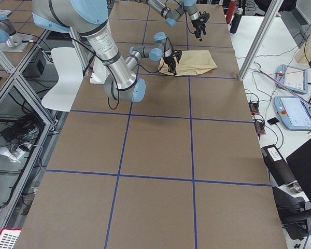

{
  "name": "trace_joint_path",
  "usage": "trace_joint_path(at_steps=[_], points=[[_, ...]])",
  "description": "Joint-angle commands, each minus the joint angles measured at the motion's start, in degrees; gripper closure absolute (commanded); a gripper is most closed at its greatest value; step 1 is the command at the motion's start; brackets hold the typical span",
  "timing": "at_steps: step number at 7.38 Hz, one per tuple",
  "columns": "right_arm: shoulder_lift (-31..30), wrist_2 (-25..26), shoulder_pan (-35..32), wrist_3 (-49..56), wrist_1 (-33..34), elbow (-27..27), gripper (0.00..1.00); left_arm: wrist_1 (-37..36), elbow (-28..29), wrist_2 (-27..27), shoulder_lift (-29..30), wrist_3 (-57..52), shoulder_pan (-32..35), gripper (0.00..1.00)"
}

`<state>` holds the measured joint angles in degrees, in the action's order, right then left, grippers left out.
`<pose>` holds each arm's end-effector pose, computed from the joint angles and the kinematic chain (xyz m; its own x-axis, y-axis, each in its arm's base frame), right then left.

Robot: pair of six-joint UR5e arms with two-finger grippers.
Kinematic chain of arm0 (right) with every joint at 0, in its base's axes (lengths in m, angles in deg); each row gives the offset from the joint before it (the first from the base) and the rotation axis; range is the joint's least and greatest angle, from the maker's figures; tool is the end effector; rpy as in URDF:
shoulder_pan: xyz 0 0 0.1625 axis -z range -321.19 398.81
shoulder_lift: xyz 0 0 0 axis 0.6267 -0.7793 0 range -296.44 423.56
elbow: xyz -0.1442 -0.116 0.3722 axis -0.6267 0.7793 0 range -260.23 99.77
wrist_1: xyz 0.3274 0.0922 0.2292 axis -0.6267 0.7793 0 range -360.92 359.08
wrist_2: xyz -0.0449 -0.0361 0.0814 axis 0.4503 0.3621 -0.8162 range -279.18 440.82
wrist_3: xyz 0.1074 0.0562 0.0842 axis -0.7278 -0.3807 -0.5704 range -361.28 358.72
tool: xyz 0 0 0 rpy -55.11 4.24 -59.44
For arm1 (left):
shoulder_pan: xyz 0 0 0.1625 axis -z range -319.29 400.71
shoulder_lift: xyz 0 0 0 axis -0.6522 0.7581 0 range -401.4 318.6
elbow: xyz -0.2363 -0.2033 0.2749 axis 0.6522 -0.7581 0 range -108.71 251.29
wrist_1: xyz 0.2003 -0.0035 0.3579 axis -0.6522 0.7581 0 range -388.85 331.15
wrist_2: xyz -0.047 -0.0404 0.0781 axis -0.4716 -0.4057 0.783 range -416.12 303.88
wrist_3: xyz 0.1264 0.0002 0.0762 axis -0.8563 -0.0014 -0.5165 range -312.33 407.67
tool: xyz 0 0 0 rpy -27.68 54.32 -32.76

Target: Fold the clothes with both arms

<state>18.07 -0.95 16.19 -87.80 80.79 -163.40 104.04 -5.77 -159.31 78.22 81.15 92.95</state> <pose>-0.6539 -0.4397 0.2516 0.6692 0.2138 0.7116 -0.4358 0.8886 0.1429 0.3814 -0.6551 0.3993 0.7127 0.4060 -0.5720 0.0995 0.7487 0.6554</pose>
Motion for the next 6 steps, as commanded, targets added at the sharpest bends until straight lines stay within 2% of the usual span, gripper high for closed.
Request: trace_joint_path(at_steps=[1,2,5,6], points=[[-14.6,0.7,1.7,0.0,-0.1,-17.1,1.00,0.0,0.0,-0.1,0.0,0.0,0.0,0.00],[-18.8,3.9,5.4,-0.7,0.0,-22.3,1.00,0.0,0.0,-0.1,0.0,0.0,0.0,0.00],[-19.5,6.8,9.0,-4.3,2.8,-24.2,1.00,0.0,0.0,-0.1,0.0,0.0,0.0,0.00],[-19.5,6.8,9.3,-3.6,2.8,-24.1,0.01,0.0,0.0,-0.1,0.0,0.0,0.0,0.00]])
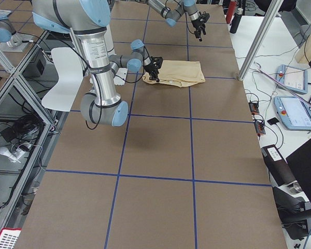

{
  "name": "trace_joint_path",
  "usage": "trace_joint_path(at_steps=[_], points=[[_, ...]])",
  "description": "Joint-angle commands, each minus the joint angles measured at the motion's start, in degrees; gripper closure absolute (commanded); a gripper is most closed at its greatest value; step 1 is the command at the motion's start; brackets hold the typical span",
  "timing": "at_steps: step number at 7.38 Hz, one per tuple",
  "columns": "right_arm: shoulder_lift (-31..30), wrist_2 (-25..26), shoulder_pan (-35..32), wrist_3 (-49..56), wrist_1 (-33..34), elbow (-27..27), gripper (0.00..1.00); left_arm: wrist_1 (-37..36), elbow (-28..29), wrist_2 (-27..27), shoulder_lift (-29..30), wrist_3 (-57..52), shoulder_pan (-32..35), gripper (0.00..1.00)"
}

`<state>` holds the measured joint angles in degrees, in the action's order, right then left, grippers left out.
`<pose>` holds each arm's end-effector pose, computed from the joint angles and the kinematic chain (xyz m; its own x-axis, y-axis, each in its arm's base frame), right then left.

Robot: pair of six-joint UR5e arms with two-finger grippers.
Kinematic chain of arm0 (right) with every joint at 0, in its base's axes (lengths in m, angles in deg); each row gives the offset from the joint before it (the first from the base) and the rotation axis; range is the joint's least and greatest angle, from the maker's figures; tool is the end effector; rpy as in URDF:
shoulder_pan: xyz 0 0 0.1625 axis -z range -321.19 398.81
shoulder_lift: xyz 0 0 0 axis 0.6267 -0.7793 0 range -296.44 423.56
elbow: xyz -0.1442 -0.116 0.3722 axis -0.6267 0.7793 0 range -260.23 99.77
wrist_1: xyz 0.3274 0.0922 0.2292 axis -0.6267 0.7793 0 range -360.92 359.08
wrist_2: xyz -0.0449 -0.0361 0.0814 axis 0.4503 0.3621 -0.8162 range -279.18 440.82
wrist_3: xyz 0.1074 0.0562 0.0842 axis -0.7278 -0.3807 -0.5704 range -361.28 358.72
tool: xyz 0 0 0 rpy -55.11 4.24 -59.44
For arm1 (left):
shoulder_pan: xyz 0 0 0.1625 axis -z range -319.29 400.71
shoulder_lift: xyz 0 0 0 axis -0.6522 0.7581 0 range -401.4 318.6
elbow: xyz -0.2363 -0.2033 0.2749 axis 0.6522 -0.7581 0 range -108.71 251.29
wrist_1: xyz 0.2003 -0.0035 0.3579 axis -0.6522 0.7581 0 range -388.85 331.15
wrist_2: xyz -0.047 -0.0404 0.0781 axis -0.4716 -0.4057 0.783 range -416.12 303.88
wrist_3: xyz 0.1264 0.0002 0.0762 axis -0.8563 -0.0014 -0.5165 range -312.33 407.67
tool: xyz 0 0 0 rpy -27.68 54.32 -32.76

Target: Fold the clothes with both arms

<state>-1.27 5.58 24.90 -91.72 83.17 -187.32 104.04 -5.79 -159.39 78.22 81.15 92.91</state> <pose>-0.5769 -0.3189 0.2987 0.6441 0.1672 0.7464 -0.4216 0.8918 0.1641 0.3819 -0.6546 0.3991 0.7115 0.4072 -0.5726 0.0986 0.7490 0.6552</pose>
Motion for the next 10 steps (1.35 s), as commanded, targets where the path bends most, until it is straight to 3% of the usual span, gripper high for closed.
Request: trace_joint_path(at_steps=[1,3,5,10], points=[[0.4,-0.3,-0.8,1.9,0.4,-0.1,0.00,0.0,0.0,0.0,0.0,0.0,0.0,0.00],[8.4,-4.9,-7.9,9.4,4.2,5.0,0.00,0.0,0.0,-0.1,0.0,0.0,0.0,0.00],[18.8,-5.7,-9.6,9.8,5.5,18.3,0.00,0.0,0.0,-0.1,0.0,0.0,0.0,0.00],[24.3,-6.3,-9.7,13.5,7.8,29.2,0.00,0.0,-1.0,-0.1,-0.9,0.0,0.0,0.00]])
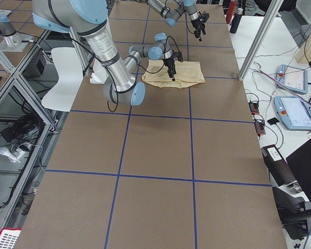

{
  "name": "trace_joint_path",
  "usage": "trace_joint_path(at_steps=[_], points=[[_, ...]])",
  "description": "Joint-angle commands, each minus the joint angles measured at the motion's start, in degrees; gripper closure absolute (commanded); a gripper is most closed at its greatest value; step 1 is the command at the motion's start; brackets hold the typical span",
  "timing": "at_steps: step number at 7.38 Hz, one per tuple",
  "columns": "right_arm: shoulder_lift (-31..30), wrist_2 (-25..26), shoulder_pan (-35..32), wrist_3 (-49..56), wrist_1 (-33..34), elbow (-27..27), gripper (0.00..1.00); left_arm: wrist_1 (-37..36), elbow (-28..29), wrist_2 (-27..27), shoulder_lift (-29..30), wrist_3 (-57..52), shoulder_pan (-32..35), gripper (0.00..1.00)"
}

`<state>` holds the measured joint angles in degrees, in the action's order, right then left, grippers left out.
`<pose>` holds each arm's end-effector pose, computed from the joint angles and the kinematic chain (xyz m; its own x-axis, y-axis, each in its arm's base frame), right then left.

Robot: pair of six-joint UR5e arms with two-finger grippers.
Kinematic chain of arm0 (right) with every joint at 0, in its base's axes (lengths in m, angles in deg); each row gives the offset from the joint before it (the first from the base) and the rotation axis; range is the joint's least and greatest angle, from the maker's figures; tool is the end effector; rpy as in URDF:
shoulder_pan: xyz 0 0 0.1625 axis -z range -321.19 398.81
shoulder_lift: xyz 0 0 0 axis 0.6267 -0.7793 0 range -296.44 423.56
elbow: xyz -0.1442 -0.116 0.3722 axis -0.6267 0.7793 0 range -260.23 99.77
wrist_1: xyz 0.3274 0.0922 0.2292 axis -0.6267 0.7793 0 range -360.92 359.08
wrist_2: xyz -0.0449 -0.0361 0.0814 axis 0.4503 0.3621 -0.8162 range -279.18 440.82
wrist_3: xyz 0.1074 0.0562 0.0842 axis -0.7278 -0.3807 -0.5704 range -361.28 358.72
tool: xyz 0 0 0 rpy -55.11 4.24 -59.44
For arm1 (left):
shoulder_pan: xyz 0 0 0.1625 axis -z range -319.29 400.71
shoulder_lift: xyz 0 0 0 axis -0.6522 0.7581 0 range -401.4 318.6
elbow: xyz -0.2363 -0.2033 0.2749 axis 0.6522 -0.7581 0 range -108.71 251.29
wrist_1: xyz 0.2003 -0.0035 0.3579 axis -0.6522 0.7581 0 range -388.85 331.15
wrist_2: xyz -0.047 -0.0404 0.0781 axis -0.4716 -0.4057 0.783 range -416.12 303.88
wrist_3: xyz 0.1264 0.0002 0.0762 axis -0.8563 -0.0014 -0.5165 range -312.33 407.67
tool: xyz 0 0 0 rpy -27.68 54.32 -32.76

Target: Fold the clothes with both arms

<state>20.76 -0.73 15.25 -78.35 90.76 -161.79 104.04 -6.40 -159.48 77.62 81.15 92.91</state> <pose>-0.6485 -0.4518 0.2584 0.8194 0.1158 0.5615 -0.3008 0.9206 0.2491 0.3797 -0.6514 0.4011 0.7105 0.4080 -0.5733 0.0981 0.7494 0.6549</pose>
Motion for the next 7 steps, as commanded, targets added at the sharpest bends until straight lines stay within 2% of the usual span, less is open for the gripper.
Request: trace_joint_path(at_steps=[1,3,4,5,6,7], points=[[2.9,0.0,0.1,0.6,0.5,4.4,0.06,0.0,-0.4,0.0,-0.3,0.0,0.0,0.00],[3.0,-0.1,0.1,2.4,3.2,3.6,0.60,0.0,-0.4,0.0,-0.3,0.0,0.0,0.00],[2.9,-0.1,0.0,3.3,4.5,3.1,0.72,0.0,-0.4,0.0,-0.3,0.0,0.0,0.00],[2.7,-0.1,0.0,4.5,5.5,2.6,0.77,0.0,-0.4,0.0,-0.3,0.0,-0.1,0.00],[2.4,-0.1,0.0,4.8,6.5,2.0,0.96,0.0,-0.4,0.0,-0.3,0.0,-0.1,0.00],[1.1,0.0,0.0,5.4,7.6,-0.2,1.00,0.0,-0.4,0.0,-0.3,0.0,-0.1,0.00]])
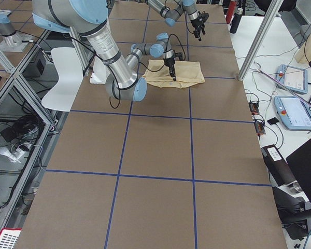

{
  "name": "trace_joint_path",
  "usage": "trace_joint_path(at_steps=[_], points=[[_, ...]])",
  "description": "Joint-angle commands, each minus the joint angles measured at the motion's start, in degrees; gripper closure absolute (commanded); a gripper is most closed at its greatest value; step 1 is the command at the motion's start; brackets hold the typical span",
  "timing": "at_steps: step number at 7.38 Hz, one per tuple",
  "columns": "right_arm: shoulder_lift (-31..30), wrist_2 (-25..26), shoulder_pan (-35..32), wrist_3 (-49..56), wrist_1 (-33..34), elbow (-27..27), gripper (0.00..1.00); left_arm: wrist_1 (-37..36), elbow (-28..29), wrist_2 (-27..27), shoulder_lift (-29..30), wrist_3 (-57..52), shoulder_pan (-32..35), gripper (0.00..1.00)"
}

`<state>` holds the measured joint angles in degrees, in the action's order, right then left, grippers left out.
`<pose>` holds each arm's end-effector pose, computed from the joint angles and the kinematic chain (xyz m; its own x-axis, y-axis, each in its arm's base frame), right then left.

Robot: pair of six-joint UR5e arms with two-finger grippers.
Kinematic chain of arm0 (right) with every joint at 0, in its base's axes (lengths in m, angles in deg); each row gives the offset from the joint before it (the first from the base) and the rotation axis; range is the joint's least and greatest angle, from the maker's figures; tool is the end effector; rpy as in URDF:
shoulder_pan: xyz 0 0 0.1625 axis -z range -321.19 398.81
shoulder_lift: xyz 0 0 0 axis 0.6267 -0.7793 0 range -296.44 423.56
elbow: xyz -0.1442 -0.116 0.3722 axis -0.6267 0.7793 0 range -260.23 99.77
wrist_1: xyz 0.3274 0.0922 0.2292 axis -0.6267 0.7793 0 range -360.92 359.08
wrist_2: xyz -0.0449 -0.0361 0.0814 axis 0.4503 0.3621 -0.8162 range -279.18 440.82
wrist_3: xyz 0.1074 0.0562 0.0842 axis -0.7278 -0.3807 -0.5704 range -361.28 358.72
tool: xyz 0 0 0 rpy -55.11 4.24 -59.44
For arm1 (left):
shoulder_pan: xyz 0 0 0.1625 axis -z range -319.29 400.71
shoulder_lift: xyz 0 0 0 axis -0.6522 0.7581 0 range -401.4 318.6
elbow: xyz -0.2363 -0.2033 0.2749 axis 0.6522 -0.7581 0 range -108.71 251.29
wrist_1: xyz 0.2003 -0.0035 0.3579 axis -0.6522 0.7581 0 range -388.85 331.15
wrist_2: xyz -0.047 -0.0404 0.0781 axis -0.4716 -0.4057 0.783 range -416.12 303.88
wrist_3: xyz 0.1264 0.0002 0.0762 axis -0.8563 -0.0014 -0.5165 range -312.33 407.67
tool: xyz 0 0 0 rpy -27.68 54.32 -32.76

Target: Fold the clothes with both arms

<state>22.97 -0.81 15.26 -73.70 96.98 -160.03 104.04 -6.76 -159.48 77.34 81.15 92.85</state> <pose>-0.6507 -0.4524 0.2606 0.8869 0.0606 0.4579 -0.2063 0.9389 0.2755 0.3792 -0.6495 0.4014 0.7096 0.4094 -0.5734 0.0978 0.7487 0.6556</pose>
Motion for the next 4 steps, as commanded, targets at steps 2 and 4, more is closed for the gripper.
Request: trace_joint_path(at_steps=[2,4], points=[[-11.0,0.6,-0.6,8.8,1.2,-11.9,0.94,0.0,0.0,0.0,0.1,0.0,0.0,0.00],[-12.3,0.5,-1.7,9.9,0.6,-13.5,0.00,0.0,0.0,0.0,0.0,0.0,0.0,0.00]])
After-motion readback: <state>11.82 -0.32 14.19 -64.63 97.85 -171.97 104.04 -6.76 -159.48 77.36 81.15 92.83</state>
